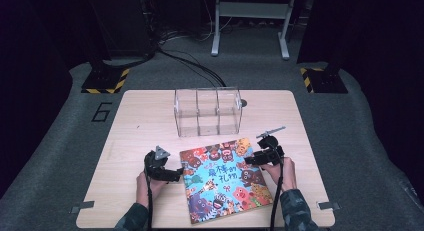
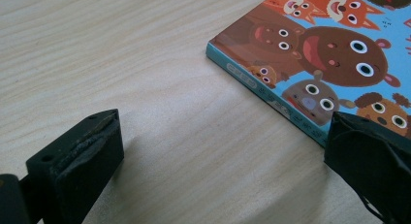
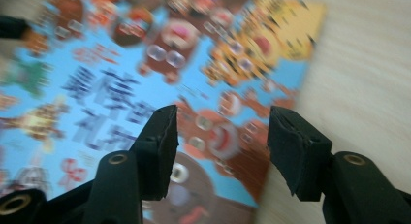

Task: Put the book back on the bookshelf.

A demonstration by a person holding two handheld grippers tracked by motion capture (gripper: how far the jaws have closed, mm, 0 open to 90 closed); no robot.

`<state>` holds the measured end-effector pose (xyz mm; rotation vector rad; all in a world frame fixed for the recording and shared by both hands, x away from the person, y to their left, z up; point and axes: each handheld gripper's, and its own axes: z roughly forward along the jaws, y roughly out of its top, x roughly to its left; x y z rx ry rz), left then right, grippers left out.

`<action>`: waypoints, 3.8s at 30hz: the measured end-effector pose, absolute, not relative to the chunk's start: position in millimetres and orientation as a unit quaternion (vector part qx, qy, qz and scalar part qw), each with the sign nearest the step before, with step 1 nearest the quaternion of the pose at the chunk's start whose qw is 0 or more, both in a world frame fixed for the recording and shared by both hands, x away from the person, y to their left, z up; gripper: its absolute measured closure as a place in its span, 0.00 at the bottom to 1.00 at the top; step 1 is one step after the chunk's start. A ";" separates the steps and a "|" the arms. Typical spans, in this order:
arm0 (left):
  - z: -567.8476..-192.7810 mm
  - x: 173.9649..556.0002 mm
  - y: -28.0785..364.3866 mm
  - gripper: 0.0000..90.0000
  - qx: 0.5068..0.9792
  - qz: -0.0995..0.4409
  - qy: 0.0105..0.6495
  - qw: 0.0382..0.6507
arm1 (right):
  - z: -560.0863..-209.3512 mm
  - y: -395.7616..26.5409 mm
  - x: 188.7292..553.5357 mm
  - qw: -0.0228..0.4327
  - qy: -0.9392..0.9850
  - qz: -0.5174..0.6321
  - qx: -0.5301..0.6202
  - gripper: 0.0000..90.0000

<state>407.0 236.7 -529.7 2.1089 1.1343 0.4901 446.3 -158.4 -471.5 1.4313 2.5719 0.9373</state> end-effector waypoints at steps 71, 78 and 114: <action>-530.7 406.7 237.6 0.00 0.794 0.165 0.452 0.373 | -473.1 -175.2 450.0 -0.036 0.737 0.484 0.471 0.69; -530.5 407.2 239.1 0.00 0.797 0.166 0.446 0.372 | -462.8 -169.2 439.9 0.001 0.744 0.497 0.446 0.69; -523.3 403.3 224.3 0.00 0.800 0.048 0.429 0.417 | -460.1 -162.8 409.4 0.108 0.754 0.528 0.375 0.67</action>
